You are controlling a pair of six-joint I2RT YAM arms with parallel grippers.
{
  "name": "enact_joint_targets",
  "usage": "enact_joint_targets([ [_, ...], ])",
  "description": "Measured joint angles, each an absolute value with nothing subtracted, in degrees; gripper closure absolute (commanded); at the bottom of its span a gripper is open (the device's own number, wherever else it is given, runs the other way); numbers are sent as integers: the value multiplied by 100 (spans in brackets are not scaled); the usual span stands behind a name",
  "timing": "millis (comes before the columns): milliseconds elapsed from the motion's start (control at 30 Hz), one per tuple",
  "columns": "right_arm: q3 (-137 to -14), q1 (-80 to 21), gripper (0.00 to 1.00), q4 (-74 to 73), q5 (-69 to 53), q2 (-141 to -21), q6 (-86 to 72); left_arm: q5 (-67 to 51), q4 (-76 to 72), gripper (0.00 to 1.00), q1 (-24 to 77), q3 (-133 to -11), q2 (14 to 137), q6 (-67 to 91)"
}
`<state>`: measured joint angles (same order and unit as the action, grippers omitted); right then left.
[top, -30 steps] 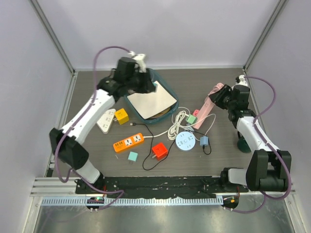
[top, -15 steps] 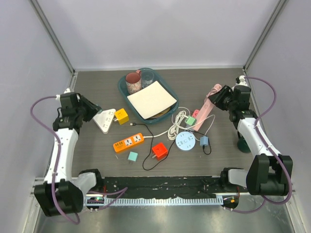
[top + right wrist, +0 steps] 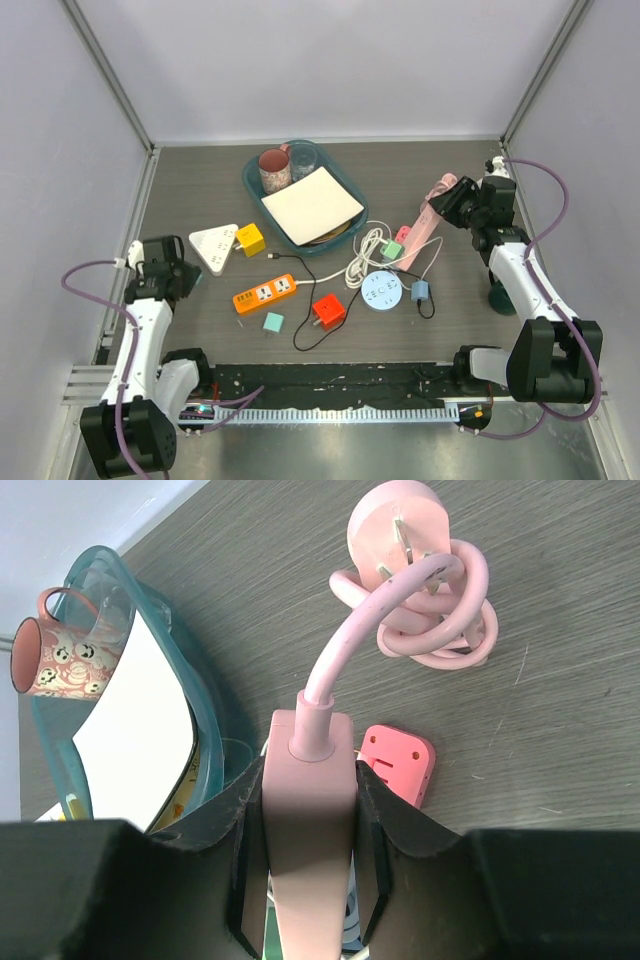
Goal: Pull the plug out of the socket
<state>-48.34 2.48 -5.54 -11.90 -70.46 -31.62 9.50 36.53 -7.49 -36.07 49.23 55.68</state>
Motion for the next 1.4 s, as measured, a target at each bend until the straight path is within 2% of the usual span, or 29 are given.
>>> enact_joint_targets([
  [133,-4834,248,99,-569,-1192,-7037,-3157,939,3642,98,-803,-3319,5078,5948],
  [200,-4834,248,99,-572,-1190,-7024,-3155,919,3566,89,-816,-3192,5199,6090],
  [233,-4834,248,99,-578,-1190,-7017,-3153,910,3533,84,-819,-3131,5251,6132],
  [267,-4834,248,99,-587,-1190,-7008,-3144,897,3500,70,-827,-3074,5297,6163],
  [333,-4834,248,99,-593,-1190,-7000,-3133,893,3450,54,-838,-2987,5343,6202],
  [367,-4834,248,99,-600,-1190,-7000,-3122,895,3426,41,-838,-2963,5347,6213],
  [467,-4845,248,99,-650,-1192,-7000,-3079,904,3350,24,-845,-2961,5304,6180],
  [567,-4882,248,99,-718,-1221,-7000,-3037,928,3336,15,-856,-3000,5177,6123],
  [767,-4890,248,99,-825,-1389,-6941,-3011,888,3417,16,-864,-3717,5103,5581],
  [967,-4890,255,99,-867,-2029,-6914,-3039,-5,3120,16,-495,-4777,5518,4504],
  [1400,-4873,252,99,-878,-3013,-6858,-3275,-1476,2751,19,3175,-7126,7832,3011],
])
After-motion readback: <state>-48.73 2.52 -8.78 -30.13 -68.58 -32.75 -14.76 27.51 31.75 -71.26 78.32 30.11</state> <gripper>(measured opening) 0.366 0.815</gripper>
